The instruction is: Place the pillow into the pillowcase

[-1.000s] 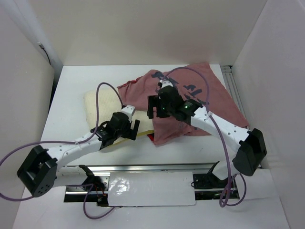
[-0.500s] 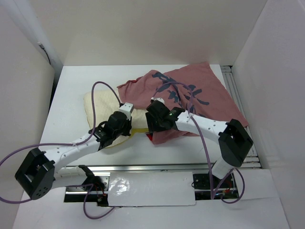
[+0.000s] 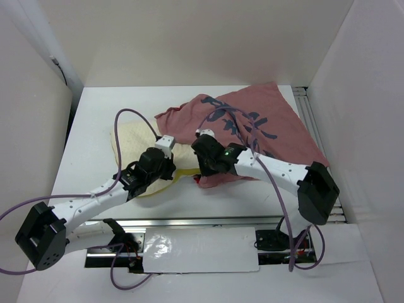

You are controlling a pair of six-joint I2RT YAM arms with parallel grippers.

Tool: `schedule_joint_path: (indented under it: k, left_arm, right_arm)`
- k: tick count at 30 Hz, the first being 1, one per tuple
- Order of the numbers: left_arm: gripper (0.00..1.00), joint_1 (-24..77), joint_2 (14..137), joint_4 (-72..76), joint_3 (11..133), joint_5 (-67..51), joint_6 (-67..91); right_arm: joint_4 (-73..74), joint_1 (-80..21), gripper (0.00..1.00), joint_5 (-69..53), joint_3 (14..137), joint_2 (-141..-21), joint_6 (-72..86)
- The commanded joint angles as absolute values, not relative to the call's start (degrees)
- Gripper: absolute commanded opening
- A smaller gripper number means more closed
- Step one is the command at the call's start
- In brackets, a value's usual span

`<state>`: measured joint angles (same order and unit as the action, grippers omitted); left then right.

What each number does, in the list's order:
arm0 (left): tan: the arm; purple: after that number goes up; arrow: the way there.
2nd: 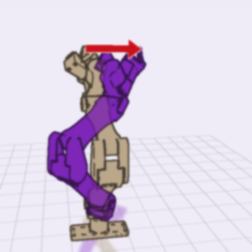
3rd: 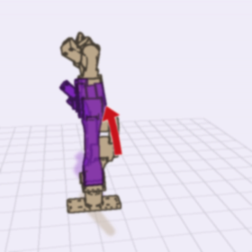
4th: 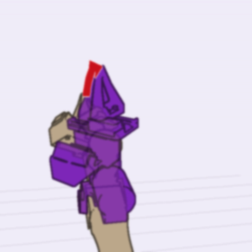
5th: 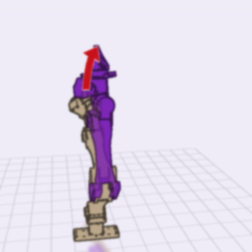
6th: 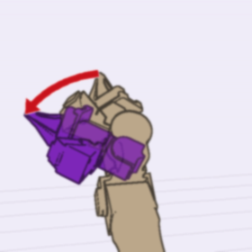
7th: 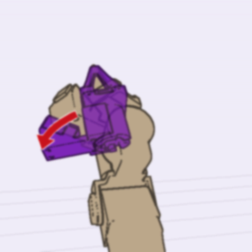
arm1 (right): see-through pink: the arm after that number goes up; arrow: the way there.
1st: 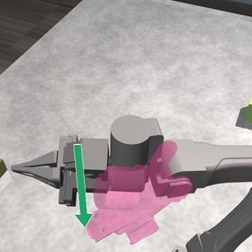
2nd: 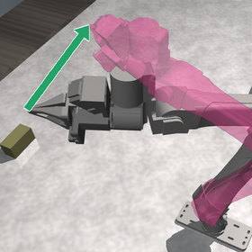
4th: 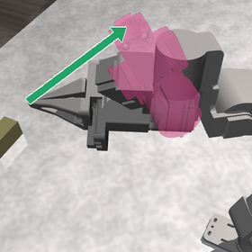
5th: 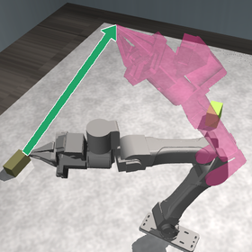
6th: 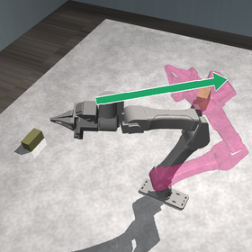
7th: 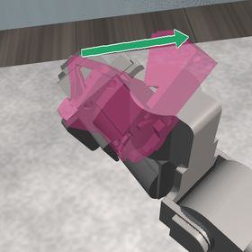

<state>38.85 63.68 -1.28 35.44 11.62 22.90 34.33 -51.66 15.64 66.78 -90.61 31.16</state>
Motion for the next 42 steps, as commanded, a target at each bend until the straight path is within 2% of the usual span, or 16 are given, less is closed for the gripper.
schedule_joint_path:
  k: [1,3,7,16,18,19,20,21,23,24,26,27,30,33,36,42]
  left_arm:
    - [0.0,39.02,63.19,7.37,37.7,7.57,26.1]
    - [0.0,39.02,62.5,12.44,37.71,5.2,29.51]
    - [0.0,39.02,61.79,17.92,37.0,2.99,36.37]
    - [0.0,39.02,59.77,26.81,35.07,3.24,47.72]
    - [0.0,39.02,59.15,22.7,36.29,4.65,47.2]
    - [0.0,39.02,58.45,16.85,37.52,6.22,46.59]
    - [0.05,39.02,57.93,13.92,37.53,6.94,45.89]
    - [0.15,39.55,56.53,11.1,37.53,8.51,45.88]
    - [0.41,39.55,54.42,2.61,37.53,10.19,45.88]
    - [0.65,39.55,53.1,-0.23,37.53,11.07,45.88]
    - [0.87,39.55,48.88,-6.3,37.53,14.49,46.66]
    - [0.99,39.55,47.56,-12.51,37.53,15.81,47.63]
    - [0.99,39.55,44.74,-19.93,38.67,21.25,49.91]
    - [0.99,39.55,46.65,-27.58,42.88,29.51,53.87]
    - [0.99,35.7,53.07,-32.86,47.71,30.68,54.93]
    - [0.99,20.59,62.92,-29.21,50.71,22.52,50.73]
  right_arm:
    - [29.82,-55.36,0.0,1.22,71.1,-85.61,23.84]
    - [22.12,-56.43,0.0,-13.95,71.98,-85.08,19.71]
    - [7.69,-56.43,0.0,-33.69,70.85,-82.45,16.97]
    - [-7.91,-51.6,0.0,-54.22,62.85,-80.16,18.54]
    - [-5.38,-50.89,0.0,-51.96,62.31,-79.55,17.32]
    - [-3.53,-50.37,0.04,-50.29,62.31,-79.54,15.92]
    - [0.75,-50.36,0.1,-46.97,62.31,-79.54,15.04]
    - [3.23,-50.36,0.24,-45.02,62.31,-79.02,13.38]
    - [10.33,-50.36,0.4,-38.54,62.31,-78.49,11.7]
    - [12.46,-50.36,0.47,-36.06,62.92,-77.79,11.17]
    - [18.07,-50.36,0.62,-29.75,64.33,-76.47,9.94]
    - [19.5,-49.84,0.65,-27.71,65.47,-76.46,9.93]
    - [21.35,-49.83,0.74,-19.01,66.18,-74.97,10.8]
    - [24.15,-49.83,0.74,-4.73,73.09,-78.38,14.41]
    - [30.22,-49.83,0.74,8.5,81.3,-87.16,15.03]
    - [30.41,-49.22,0.74,11.6,100.52,-106.64,8.88]
